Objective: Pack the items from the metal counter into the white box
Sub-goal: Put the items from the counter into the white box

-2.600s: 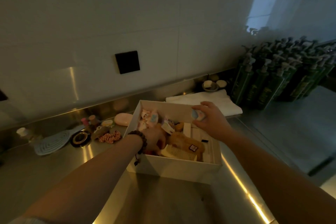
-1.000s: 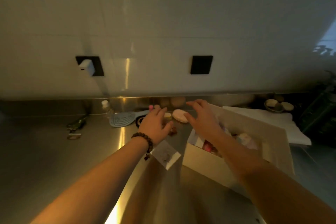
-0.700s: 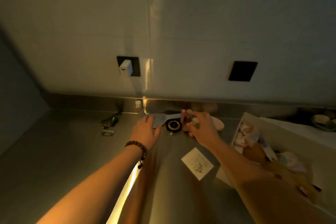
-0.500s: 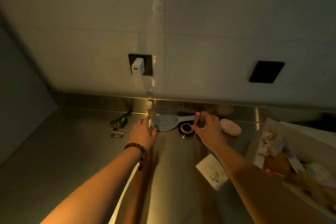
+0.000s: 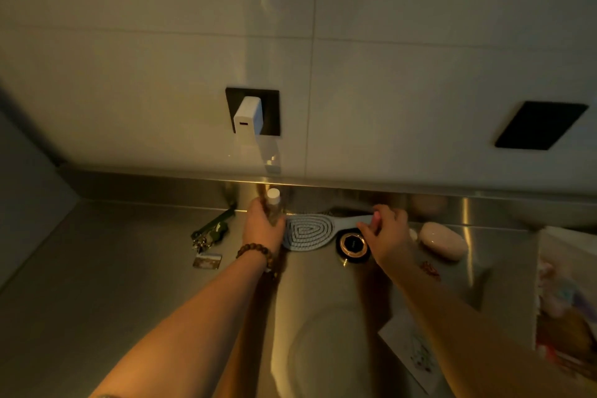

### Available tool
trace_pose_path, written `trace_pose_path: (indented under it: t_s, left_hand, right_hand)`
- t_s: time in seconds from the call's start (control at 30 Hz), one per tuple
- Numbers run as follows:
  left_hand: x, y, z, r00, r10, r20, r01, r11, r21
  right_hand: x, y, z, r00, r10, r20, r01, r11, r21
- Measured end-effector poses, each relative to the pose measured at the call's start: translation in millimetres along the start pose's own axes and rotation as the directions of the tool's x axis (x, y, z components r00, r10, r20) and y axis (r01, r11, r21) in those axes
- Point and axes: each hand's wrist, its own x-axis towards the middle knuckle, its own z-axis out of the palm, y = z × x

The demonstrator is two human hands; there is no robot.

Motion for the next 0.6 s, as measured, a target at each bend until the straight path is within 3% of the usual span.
trace_pose_path:
  t_s: [0.13,0.37,0.53,0.6]
  left_hand:
    - [8,0,10,0.997,0.009,-0.075,-0.008,1.0,0.013]
    - [8,3,8,0.99,0.063,-0.127,-0.06,0.998,0.03]
    - [-8,22,-4,0.971,0.167,-0.172,-0.171,0.985,-0.011]
    - [-18,34,-6,0.963,0.226,-0.145,-0.231,0.973,-0.017]
  right_hand:
    - [3,8,1,0.991,-0.112,-0.072,0.113,0.994,0.0]
    - [8,11,0,0.985,-0.168,-0.025,0.17,0.983,0.07]
    - [6,1,-10,0.999,-0.032,0.029,0.029,0.994,0.106]
    - [2,-4,-20,0.997,-0.054,0.052,0.048,0.992,0.118]
